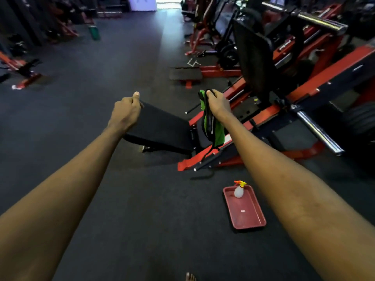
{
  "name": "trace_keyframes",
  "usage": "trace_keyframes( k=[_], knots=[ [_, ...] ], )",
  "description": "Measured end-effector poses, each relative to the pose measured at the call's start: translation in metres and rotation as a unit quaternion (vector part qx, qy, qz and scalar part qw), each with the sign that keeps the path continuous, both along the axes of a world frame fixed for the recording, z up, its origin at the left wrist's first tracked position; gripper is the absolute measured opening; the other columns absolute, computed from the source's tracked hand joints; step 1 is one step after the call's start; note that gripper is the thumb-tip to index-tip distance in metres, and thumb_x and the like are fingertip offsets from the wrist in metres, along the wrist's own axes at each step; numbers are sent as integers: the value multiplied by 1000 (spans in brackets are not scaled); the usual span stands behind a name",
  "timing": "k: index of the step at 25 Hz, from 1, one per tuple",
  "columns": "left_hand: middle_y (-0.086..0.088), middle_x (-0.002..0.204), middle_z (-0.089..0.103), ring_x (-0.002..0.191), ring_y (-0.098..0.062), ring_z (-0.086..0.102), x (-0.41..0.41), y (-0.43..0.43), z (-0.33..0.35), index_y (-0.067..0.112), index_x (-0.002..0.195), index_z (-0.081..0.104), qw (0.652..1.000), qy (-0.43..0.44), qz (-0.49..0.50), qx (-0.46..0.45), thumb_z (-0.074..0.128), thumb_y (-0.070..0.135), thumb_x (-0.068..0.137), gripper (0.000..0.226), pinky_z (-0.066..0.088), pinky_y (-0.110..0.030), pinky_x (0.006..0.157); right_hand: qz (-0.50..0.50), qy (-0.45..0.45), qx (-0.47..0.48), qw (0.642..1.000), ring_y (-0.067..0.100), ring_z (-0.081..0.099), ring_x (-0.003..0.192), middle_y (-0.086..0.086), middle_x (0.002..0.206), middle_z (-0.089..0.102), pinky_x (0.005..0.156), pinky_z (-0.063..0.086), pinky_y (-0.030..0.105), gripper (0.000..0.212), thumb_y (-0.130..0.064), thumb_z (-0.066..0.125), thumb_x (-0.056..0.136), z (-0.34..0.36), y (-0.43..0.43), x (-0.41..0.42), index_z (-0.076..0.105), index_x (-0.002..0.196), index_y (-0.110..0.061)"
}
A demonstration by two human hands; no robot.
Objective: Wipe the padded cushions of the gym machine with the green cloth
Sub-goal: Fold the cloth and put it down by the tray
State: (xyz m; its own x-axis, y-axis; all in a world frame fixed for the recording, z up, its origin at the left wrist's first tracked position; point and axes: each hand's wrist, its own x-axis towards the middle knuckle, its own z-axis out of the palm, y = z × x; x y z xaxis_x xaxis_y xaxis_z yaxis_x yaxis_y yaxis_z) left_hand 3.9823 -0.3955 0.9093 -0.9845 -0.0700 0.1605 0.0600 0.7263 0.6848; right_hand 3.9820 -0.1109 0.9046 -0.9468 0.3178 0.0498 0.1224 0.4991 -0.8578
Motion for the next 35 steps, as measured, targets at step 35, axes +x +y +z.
trace_keyframes(
  k=[35],
  knots=[
    [-22, 114, 71, 114, -39, 61, -183, 494, -95, 8, 104, 75, 879, -84, -469, -7, 23, 47, 106, 65, 43, -40, 97, -393, -57, 28, 917, 26, 56, 126, 6, 132, 63, 102, 44, 37, 31, -35, 49, 102, -116, 334, 13, 61, 130, -31]
  ],
)
